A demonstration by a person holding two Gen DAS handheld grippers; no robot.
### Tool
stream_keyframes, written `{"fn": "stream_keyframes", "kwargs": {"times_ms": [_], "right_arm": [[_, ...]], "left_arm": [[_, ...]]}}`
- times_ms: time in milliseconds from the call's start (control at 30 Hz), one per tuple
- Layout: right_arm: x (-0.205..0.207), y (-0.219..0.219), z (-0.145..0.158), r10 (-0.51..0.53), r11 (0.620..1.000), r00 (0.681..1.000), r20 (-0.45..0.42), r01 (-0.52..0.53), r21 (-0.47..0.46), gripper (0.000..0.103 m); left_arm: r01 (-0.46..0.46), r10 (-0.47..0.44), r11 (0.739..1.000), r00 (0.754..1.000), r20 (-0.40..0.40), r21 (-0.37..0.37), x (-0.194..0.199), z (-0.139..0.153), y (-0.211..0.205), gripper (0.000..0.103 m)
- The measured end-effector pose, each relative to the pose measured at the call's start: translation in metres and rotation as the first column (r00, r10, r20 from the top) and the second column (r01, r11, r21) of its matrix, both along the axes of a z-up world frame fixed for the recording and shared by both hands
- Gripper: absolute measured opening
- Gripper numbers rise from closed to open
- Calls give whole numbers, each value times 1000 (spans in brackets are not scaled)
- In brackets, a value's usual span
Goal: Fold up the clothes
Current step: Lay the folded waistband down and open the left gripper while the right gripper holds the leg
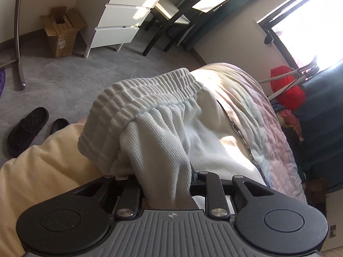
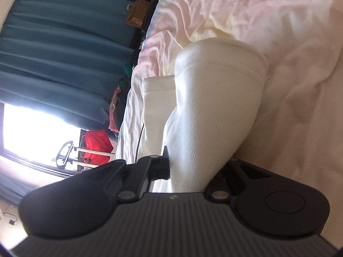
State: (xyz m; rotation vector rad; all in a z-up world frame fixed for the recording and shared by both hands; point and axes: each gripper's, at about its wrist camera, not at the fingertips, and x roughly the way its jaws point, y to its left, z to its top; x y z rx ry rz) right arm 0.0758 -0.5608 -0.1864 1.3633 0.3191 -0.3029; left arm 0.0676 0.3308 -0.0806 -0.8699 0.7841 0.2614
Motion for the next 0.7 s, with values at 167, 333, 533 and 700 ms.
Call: {"fn": "stream_keyframes", "kwargs": {"times_ms": [167,333,533,700], "right_arm": [[5,-3,5,57,997,997,44,-55,-48,84],[21,3,15,104,985,994,31,-99,-140,103],[16,-13,-3,4,998,995,103,2,-62,103],[27,-26,-9,-6,997,997,79,11,-70,75]], "left_arm": [[60,-61,996,998,17,65,-21,12,-10,60],[133,-143,948,990,14,289,-39,39,-44,82],[173,-220,892,973,67,418,-49,68,-86,87],[197,-296,830,948,113,522,-46,85,-137,91]]}}
